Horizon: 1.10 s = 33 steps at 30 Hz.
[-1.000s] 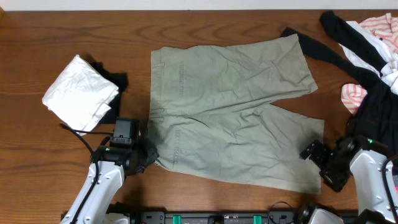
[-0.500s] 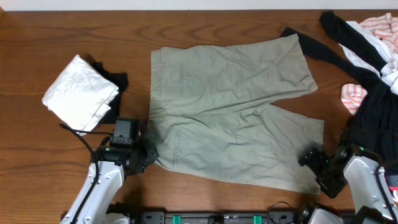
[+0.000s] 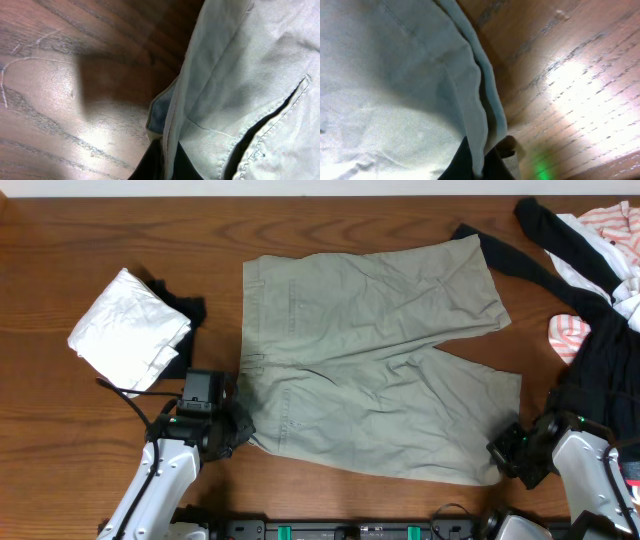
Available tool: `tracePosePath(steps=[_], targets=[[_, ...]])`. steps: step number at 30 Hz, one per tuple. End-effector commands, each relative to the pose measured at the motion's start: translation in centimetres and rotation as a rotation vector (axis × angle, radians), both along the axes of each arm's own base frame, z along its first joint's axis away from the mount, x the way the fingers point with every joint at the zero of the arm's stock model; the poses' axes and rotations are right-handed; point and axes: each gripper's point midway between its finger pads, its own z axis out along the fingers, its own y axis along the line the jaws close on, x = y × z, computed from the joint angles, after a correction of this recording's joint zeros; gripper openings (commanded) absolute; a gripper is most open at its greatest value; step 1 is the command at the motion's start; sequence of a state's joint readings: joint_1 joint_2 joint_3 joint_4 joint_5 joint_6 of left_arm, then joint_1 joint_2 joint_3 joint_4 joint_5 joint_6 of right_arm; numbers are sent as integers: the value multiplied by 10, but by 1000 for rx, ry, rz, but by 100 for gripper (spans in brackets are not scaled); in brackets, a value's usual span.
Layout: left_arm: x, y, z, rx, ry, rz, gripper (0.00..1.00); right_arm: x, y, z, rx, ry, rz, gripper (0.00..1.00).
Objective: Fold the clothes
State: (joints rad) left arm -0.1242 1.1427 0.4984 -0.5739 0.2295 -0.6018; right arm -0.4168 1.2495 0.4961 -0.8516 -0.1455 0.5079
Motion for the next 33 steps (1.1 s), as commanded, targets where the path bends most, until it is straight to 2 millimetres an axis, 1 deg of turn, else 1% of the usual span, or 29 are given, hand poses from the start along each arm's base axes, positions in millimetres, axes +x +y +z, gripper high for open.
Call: tracePosePath(steps=[1, 5, 8, 10, 14, 18, 21, 24, 29, 33], targets=[[-2, 2, 0, 12, 1, -7, 6, 2, 8, 1, 46, -22, 4, 1], [-4, 3, 5, 13, 1, -15, 6, 18, 18, 9, 112, -106, 71, 1], [-6, 2, 16, 12, -16, -28, 6, 27, 19, 21, 127, -143, 109, 1], [-7, 2, 28, 15, -38, -45, 6, 32, 17, 31, 120, -159, 123, 1], [-7, 3, 56, 12, -122, -58, 6, 41, 13, 59, 86, -222, 151, 1], [-6, 2, 80, 1, -234, -56, 6, 47, 11, 91, 40, -304, 166, 1], [-11, 3, 94, -5, -295, -54, 6, 45, 11, 113, 11, -358, 171, 1], [-18, 4, 108, -9, -337, -54, 6, 40, 14, 127, -4, -386, 173, 1], [-32, 6, 129, -11, -380, -53, 6, 28, 19, 141, -12, -400, 175, 1], [-39, 14, 143, 27, -410, -32, 6, 19, 23, 150, -16, -409, 175, 1]])
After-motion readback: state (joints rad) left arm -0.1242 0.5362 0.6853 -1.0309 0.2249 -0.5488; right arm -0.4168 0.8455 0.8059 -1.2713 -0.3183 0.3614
